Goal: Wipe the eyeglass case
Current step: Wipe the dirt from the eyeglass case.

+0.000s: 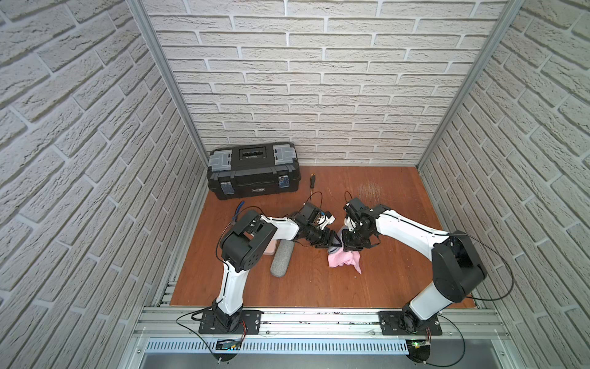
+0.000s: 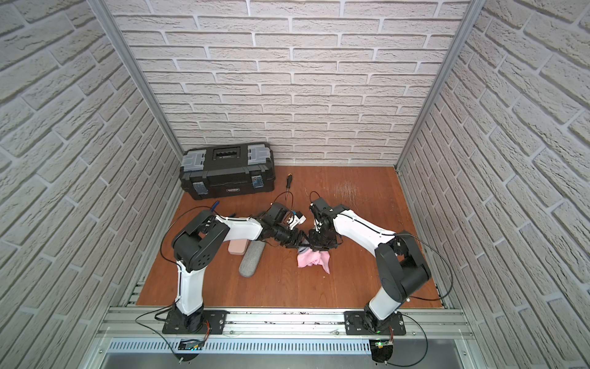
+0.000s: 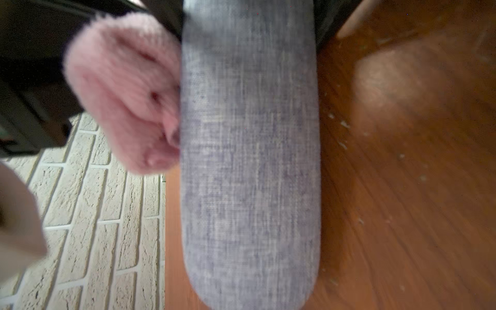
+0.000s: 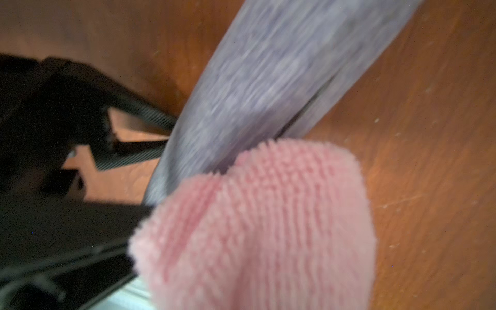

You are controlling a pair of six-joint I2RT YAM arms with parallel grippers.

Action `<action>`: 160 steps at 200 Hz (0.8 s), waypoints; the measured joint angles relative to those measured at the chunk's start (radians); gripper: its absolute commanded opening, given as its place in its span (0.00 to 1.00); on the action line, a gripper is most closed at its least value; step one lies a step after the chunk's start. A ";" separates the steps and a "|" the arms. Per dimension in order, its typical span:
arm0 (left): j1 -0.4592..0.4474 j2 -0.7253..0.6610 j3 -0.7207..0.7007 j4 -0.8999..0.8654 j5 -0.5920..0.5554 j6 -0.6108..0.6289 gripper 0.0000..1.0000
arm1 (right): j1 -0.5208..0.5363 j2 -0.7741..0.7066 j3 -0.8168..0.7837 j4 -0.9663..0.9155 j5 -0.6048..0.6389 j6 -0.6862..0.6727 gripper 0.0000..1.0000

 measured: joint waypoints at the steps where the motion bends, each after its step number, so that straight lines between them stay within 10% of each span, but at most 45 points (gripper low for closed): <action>1: 0.000 0.000 0.000 0.000 0.000 0.000 0.28 | 0.000 -0.006 -0.002 0.000 -0.008 0.002 0.02; 57: 0.000 0.000 0.000 0.007 -0.016 -0.002 0.27 | -0.135 -0.143 0.038 -0.046 -0.237 -0.043 0.02; 91: -0.004 -0.002 -0.007 0.022 -0.024 -0.010 0.27 | -0.298 -0.072 0.141 -0.120 -0.005 -0.070 0.02; 160: -0.008 -0.005 -0.029 0.073 -0.027 -0.049 0.26 | -0.275 0.131 0.211 -0.125 0.371 -0.098 0.02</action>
